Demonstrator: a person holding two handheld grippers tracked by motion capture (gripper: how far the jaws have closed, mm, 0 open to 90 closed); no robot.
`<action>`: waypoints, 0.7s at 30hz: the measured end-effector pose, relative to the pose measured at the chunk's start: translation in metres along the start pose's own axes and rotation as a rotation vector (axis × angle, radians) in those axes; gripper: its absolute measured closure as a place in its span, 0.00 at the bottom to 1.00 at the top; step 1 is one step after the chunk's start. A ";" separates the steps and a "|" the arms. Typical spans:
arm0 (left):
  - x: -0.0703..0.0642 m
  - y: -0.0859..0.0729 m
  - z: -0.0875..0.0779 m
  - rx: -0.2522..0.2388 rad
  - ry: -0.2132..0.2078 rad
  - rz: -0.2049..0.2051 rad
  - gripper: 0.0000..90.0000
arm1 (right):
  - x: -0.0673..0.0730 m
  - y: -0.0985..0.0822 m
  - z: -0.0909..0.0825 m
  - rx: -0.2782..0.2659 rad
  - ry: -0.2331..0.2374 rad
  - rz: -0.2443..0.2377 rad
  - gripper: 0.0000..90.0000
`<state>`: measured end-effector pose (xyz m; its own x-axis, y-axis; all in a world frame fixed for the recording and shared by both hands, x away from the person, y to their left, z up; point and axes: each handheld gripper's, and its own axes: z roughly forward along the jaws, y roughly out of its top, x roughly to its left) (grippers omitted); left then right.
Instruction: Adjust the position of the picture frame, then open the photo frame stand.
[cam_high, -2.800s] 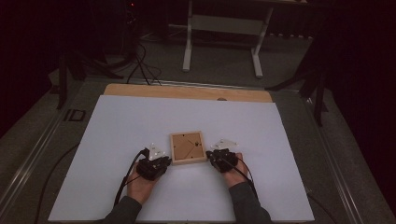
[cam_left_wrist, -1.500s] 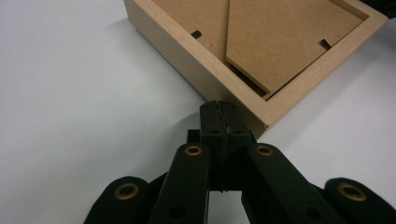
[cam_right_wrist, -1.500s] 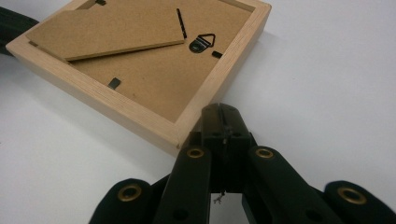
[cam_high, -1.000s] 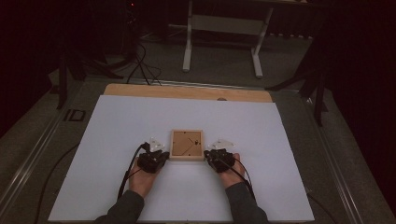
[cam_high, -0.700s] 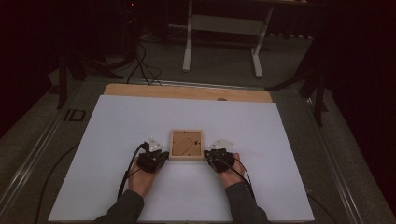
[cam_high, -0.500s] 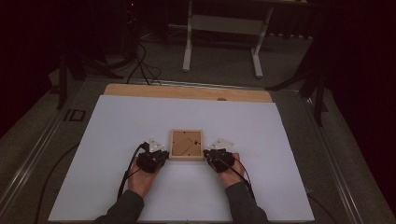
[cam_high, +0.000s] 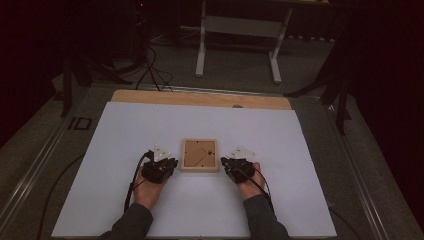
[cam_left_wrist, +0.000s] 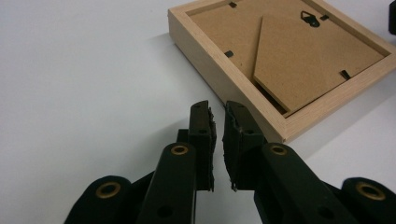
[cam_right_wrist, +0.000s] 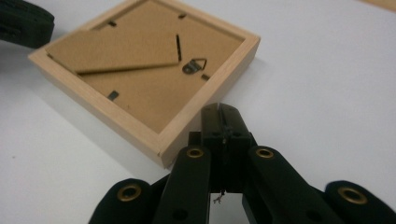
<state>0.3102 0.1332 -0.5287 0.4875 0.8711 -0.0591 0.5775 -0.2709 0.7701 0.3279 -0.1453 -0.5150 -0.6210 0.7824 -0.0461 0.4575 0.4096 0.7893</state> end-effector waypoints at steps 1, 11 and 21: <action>0.000 0.000 -0.001 -0.005 -0.005 -0.003 0.90 | 0.000 0.000 0.000 0.000 0.000 0.000 1.00; 0.000 0.001 -0.004 -0.023 -0.012 -0.006 0.89 | 0.004 0.002 -0.003 -0.037 0.018 -0.020 1.00; 0.000 0.005 -0.009 -0.046 -0.028 -0.007 0.86 | 0.009 0.003 -0.004 -0.049 0.048 -0.029 0.99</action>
<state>0.3072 0.1354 -0.5198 0.5020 0.8610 -0.0813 0.5507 -0.2457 0.7977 0.3216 -0.1390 -0.5110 -0.6640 0.7466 -0.0413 0.4078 0.4079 0.8169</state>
